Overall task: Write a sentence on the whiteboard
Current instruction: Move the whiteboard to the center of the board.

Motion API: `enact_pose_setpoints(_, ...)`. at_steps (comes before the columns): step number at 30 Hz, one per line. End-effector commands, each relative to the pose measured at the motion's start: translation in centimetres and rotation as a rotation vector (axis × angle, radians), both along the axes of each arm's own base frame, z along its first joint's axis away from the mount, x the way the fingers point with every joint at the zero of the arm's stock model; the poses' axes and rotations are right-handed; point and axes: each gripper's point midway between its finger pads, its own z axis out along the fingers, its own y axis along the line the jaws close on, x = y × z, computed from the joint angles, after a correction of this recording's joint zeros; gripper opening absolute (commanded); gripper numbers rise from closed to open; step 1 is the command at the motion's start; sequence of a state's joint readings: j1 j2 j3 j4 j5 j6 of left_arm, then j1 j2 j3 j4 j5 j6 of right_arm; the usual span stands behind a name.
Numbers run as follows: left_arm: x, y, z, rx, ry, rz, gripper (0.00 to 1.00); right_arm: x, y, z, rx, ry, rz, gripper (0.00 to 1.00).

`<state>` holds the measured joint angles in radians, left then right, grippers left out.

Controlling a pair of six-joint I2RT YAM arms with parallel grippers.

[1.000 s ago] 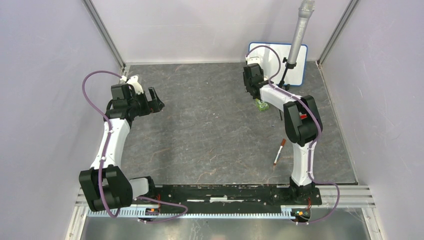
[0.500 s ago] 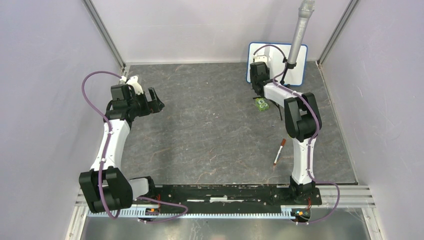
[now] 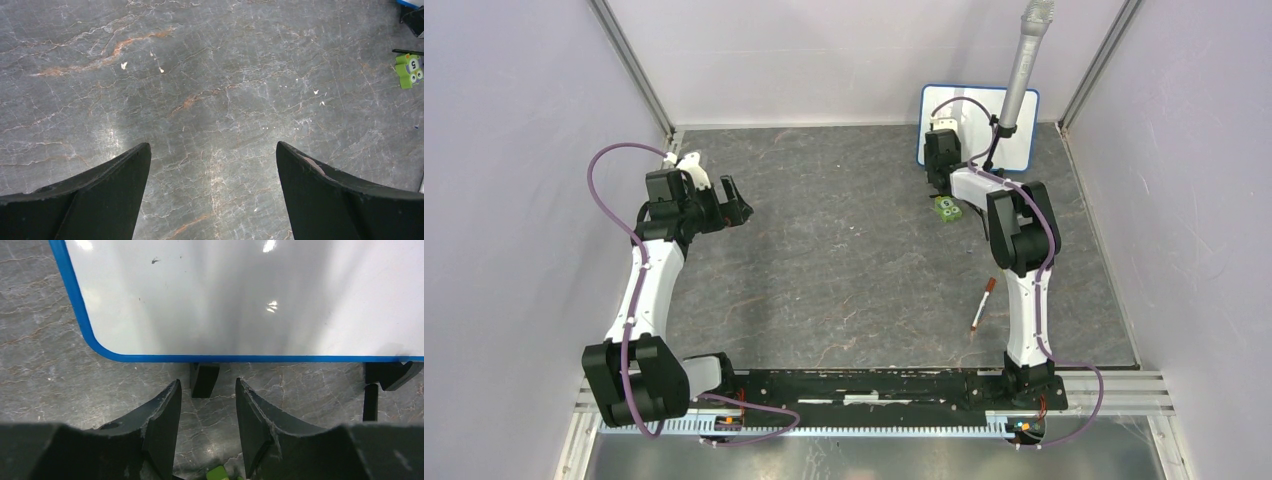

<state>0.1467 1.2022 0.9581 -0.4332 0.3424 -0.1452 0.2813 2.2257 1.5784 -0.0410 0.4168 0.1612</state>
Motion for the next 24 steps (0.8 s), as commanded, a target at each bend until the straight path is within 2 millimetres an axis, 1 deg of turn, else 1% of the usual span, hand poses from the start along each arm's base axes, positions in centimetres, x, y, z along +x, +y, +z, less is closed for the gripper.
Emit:
enact_pose_setpoints(1, 0.6, -0.1, 1.3, -0.026, -0.055, 0.018, 1.00, 2.1, 0.7, 1.8, 0.045, -0.079, 0.009, 0.48)
enact_pose_setpoints(9, 0.7, 0.0, 1.1, -0.024, -0.051, 0.021, 1.00, 3.4, 1.3, 1.9, 0.045, -0.104, 0.045, 0.45)
enact_pose_setpoints(11, 0.7, 0.0, 1.1, -0.023, -0.051, 0.022, 1.00, 3.6, 1.2, 1.8, 0.048, -0.104, 0.045, 0.43)
enact_pose_setpoints(16, 0.8, 0.0, 1.1, -0.025, -0.051, 0.021, 1.00, 3.8, 1.4, 1.4, 0.067, -0.097, 0.061, 0.32)
enact_pose_setpoints(19, 0.9, 0.0, 1.0, -0.027, -0.047, 0.021, 1.00, 3.8, 2.1, 1.3, 0.078, -0.092, 0.101, 0.25)
enact_pose_setpoints(22, 0.9, 0.0, 1.0, -0.027, -0.047, 0.021, 1.00, 3.8, 2.9, 1.1, 0.090, -0.086, 0.159, 0.15)
enact_pose_setpoints(24, 0.9, 0.0, 0.9, -0.026, -0.046, 0.022, 1.00, 3.8, 3.4, 1.2, 0.097, -0.084, 0.194, 0.07)
